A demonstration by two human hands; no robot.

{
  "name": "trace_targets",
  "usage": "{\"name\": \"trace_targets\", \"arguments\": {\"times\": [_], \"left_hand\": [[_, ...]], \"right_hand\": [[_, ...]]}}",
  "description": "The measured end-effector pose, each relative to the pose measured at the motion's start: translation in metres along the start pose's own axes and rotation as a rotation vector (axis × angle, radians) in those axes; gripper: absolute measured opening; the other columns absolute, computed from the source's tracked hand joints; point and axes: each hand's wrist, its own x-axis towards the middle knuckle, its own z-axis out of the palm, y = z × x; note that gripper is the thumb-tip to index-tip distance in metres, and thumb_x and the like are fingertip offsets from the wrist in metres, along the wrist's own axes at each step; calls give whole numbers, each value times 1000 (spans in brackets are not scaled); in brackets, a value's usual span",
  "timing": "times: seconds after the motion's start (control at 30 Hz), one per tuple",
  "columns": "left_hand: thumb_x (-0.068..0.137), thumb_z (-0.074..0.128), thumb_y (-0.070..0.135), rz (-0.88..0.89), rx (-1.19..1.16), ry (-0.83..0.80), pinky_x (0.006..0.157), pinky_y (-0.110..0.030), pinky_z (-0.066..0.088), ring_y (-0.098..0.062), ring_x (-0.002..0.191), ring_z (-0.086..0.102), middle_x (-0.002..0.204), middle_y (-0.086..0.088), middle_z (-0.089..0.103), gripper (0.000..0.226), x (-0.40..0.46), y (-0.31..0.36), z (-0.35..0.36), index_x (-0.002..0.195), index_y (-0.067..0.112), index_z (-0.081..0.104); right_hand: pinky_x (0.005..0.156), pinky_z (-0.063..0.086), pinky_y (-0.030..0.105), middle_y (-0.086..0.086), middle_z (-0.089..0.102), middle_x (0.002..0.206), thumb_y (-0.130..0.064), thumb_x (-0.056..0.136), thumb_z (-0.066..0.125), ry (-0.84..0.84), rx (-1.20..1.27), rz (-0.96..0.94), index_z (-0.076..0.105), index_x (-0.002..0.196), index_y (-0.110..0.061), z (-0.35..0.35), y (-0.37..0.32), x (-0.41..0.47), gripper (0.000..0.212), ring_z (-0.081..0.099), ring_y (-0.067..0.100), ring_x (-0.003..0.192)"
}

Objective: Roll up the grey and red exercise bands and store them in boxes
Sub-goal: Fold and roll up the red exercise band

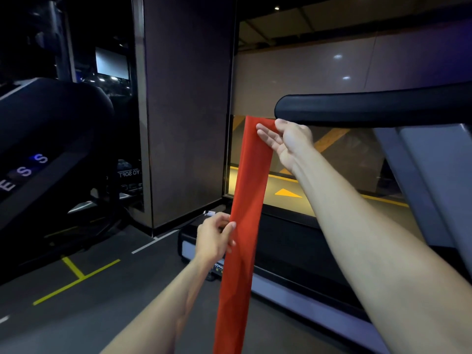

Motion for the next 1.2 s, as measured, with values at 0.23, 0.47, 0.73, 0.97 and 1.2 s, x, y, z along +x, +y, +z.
{"name": "trace_targets", "arguments": {"times": [0.23,0.47,0.73,0.97,1.2], "left_hand": [[93,71,2,-154,-300,-27,58,-37,61,-34,69,75,79,-14,75,9,-4,-1,14,85,5,67],[91,72,2,-165,-334,-97,71,-37,62,-28,80,77,78,-9,77,7,-10,-6,22,86,6,69],[91,66,-6,-225,-318,-191,82,-35,61,-31,91,76,96,-22,76,9,8,-6,14,94,1,72],[91,74,12,-183,-464,-69,61,-19,55,-10,72,73,84,-8,78,11,20,15,5,94,1,74],[80,83,4,-217,-607,-71,78,-30,54,-15,84,70,90,-10,75,28,22,19,-5,105,4,70]], "right_hand": [[67,64,37,27,63,103,4,104,46,8,-8,2,52,105,2,-9,-1,-4,7,77,34,74],[67,63,37,30,62,113,4,103,48,14,-19,6,52,111,4,-18,0,-9,9,77,36,79],[62,60,31,10,74,92,-11,104,55,-126,-364,60,60,109,-7,-44,-12,-76,8,77,22,77],[53,49,24,8,69,76,-14,101,61,-572,-806,504,61,92,-16,-108,43,-144,9,69,22,65],[78,49,21,10,71,104,-13,91,73,-602,-925,163,72,84,-21,-136,105,-147,10,61,7,82]]}}
